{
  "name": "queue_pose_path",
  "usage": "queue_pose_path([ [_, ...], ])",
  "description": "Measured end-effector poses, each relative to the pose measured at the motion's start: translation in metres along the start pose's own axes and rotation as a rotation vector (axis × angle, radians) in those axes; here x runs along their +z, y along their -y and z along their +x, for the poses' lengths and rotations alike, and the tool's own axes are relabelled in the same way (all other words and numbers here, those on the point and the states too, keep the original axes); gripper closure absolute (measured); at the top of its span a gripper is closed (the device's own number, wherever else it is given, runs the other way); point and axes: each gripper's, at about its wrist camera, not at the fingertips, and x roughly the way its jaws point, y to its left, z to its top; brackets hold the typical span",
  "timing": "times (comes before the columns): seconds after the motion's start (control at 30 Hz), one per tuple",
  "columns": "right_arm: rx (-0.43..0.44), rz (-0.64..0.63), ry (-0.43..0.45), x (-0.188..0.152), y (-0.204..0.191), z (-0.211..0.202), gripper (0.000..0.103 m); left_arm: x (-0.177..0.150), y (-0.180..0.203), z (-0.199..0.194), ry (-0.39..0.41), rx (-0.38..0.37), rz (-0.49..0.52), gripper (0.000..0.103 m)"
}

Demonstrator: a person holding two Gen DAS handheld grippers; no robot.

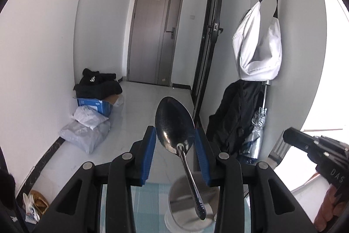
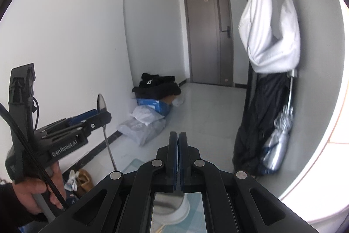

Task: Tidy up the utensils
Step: 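Lift the spoon and fork and lower both into the white utensil holder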

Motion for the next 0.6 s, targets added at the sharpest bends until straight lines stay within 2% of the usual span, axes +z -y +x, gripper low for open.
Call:
queue_pose_path([
  [0.2,-0.017,-0.024,0.011,0.018,0.007,0.026,0.102,0.000,0.004,0.031,0.030,0.030,0.045,0.071],
  [0.37,-0.027,-0.023,-0.001,0.024,0.018,0.053,0.102,-0.009,0.006,0.060,0.025,0.036,0.094,0.071],
  [0.6,-0.026,-0.037,-0.045,0.019,0.023,0.085,0.102,-0.026,0.012,0.077,0.012,-0.038,0.172,0.071],
])
